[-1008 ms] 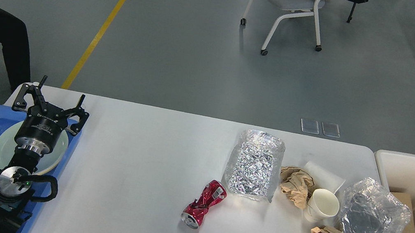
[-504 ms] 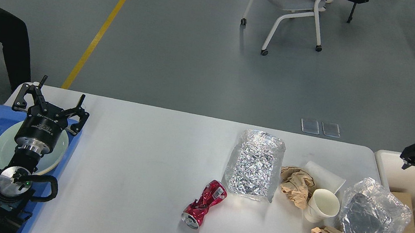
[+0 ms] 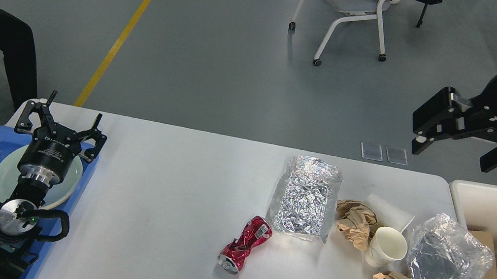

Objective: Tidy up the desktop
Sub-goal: 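Raise the right gripper out of the bin toward the foil package, then lower the right gripper and grasp the foil-wrapped package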

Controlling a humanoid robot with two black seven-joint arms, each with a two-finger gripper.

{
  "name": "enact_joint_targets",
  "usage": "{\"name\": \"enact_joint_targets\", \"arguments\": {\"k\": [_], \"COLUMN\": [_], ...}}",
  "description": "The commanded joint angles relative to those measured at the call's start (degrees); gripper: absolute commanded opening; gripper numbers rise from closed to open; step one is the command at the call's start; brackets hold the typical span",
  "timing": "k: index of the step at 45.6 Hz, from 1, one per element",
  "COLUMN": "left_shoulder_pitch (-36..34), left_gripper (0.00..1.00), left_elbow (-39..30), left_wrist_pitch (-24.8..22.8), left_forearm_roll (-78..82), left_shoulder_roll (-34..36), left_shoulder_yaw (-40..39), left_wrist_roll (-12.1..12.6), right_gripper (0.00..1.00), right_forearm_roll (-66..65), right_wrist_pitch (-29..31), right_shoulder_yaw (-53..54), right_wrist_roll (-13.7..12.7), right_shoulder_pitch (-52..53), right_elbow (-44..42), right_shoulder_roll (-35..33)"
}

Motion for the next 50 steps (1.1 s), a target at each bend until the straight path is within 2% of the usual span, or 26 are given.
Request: {"name": "enact_joint_targets", "arguments": {"k": [1,26,35,40,50], "left_shoulder_pitch": [0.00,0.00,0.00,0.00,0.00], "left_gripper": [0.96,0.96,0.96,0.96,0.96], "left_elbow": [0.00,0.00,0.00,0.00,0.00], "left_wrist_pitch": [0.00,0.00,0.00,0.00,0.00], "left_forearm_roll": [0.00,0.00,0.00,0.00,0.00], "left_shoulder_roll": [-0.09,-0.09,-0.01,-0.01,-0.09], "left_shoulder_yaw": [-0.09,-0.09,-0.09,-0.09,-0.09], "left_wrist_roll": [0.00,0.00,0.00,0.00,0.00], "right_gripper": [1.00,1.00,1.00,1.00,0.98], "right_forearm_roll": [2.49,5.13,9.77,17.41,36.93], "right_wrist_pitch": [0.00,-0.42,-8.50,-12.80,-22.83], "right_shoulder_yaw": [2.11,2.99,6.60,6.51,7.39], "right_wrist_roll": [0.10,0.10,0.01,-0.08,-2.27], "right_shoulder_pitch": [3.24,-0.27,-15.55,-25.03,-40.51], "right_elbow": [4.56,4.13,-1.93,-6.50,-12.48], "right_shoulder_roll": [2.08,3.13,3.13,3.40,5.07]}}
